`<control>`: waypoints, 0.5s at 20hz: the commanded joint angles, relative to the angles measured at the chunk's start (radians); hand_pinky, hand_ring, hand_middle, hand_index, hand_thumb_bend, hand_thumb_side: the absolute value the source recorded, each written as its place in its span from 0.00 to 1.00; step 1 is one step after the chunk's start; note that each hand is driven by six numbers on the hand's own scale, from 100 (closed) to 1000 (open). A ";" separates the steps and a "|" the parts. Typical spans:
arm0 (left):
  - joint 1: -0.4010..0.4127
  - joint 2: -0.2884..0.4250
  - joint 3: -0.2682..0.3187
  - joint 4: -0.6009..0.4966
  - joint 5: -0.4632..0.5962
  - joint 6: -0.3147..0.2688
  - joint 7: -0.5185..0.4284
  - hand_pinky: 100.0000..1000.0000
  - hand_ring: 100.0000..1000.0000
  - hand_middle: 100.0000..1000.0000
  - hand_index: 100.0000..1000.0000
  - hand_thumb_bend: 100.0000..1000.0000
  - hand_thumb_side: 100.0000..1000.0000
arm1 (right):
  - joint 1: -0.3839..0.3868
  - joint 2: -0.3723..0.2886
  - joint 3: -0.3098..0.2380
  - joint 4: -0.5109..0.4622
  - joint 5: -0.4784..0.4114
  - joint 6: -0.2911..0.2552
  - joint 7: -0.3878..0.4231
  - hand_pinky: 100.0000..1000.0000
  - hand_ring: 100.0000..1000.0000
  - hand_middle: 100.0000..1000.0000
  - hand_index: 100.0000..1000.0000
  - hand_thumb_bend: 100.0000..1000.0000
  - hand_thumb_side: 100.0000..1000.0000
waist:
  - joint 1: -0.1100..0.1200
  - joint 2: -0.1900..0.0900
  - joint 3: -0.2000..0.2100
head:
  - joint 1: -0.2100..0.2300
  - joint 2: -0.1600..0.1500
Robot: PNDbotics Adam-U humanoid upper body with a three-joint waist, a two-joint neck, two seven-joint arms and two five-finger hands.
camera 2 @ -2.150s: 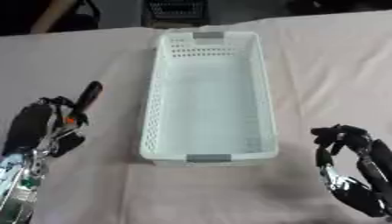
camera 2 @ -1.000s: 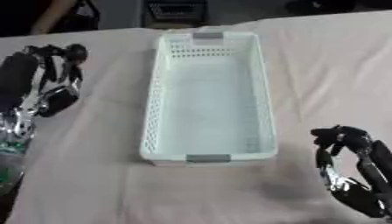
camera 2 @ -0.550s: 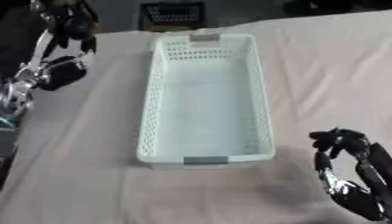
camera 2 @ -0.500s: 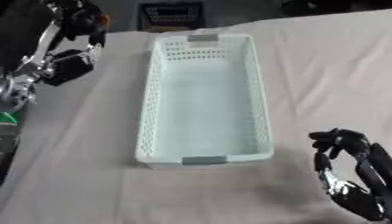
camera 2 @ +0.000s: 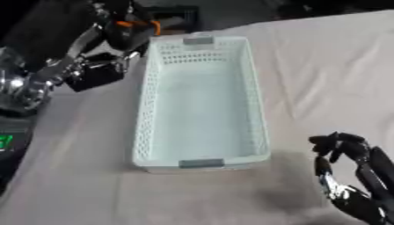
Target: Pick up objects on the table and place them in the box.
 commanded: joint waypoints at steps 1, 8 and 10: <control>-0.026 0.025 -0.046 0.018 -0.031 -0.059 -0.021 0.28 0.10 0.26 0.52 0.31 0.00 | -0.006 -0.016 0.003 -0.017 -0.007 -0.001 0.005 0.37 0.50 0.53 0.77 0.00 0.75 | -0.003 -0.014 -0.003 | -0.002 -0.014; -0.029 0.026 -0.118 0.109 -0.232 -0.222 -0.063 0.87 0.93 0.94 0.87 0.84 0.66 | -0.008 -0.016 0.004 -0.016 -0.010 -0.002 0.007 0.37 0.50 0.53 0.77 0.00 0.75 | -0.003 -0.014 -0.006 | -0.001 -0.021; -0.023 0.019 -0.112 0.137 -0.303 -0.233 -0.018 0.94 0.98 0.98 0.88 0.84 0.72 | -0.008 -0.016 0.004 -0.016 -0.011 -0.002 0.008 0.37 0.50 0.53 0.77 0.00 0.75 | -0.004 -0.013 -0.005 | -0.002 -0.023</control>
